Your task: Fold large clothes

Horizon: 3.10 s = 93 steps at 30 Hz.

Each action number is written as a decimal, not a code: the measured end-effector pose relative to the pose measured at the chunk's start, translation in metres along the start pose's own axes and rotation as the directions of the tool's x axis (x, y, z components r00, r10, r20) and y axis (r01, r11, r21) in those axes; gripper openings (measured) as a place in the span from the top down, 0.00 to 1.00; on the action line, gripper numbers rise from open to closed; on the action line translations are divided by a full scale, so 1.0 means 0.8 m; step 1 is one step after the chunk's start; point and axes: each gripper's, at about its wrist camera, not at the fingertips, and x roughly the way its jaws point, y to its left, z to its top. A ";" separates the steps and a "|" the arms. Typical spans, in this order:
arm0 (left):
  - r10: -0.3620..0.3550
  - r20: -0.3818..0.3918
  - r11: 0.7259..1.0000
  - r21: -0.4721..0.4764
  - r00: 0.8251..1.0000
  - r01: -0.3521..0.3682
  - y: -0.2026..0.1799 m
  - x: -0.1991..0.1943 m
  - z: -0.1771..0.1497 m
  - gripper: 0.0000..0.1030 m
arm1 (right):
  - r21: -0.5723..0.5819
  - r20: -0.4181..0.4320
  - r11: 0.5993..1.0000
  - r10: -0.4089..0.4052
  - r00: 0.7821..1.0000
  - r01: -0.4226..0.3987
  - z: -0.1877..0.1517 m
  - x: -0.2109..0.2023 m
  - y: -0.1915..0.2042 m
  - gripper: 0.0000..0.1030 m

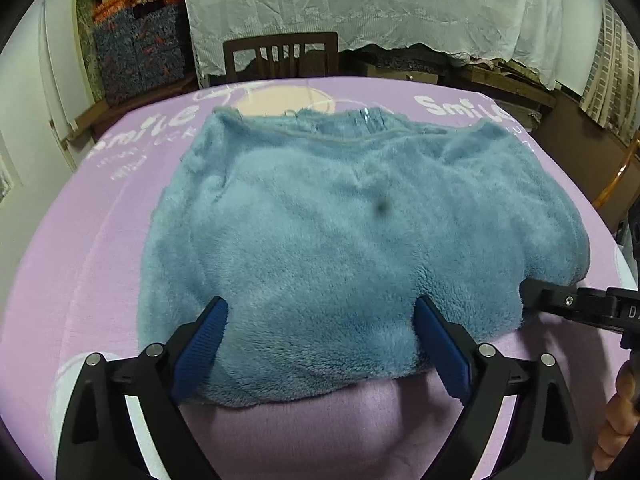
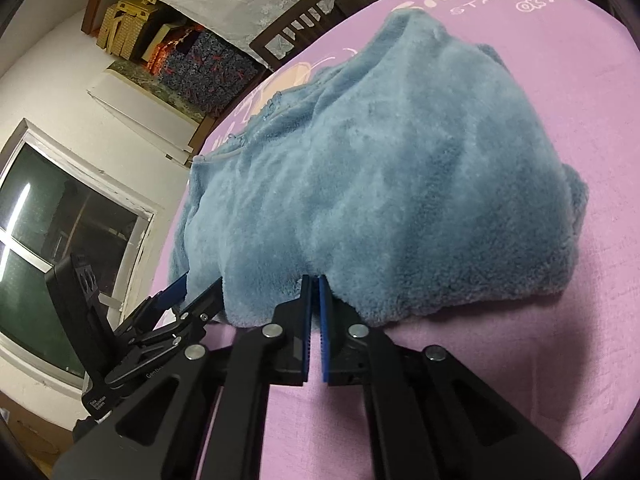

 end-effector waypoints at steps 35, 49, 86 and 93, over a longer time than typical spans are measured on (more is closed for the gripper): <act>0.019 0.040 1.000 0.023 0.999 -0.020 -0.020 0.039 0.044 0.08 | 0.142 0.098 0.971 -0.209 0.973 0.195 -0.008 -0.077 -0.018 0.36; 0.019 0.040 1.000 0.024 0.999 -0.020 -0.020 0.039 0.044 0.08 | 0.254 0.194 0.927 -0.329 0.924 0.276 0.015 -0.063 -0.044 0.35; -0.455 0.104 0.835 -0.294 0.884 0.464 0.129 -0.032 0.108 0.08 | -0.287 0.535 0.784 -0.346 0.771 0.550 0.011 -0.021 0.171 0.71; -0.668 0.026 0.707 -0.289 0.743 0.646 0.102 -0.012 0.105 0.07 | -0.498 0.568 0.599 -0.320 0.758 0.627 -0.051 0.032 0.228 0.71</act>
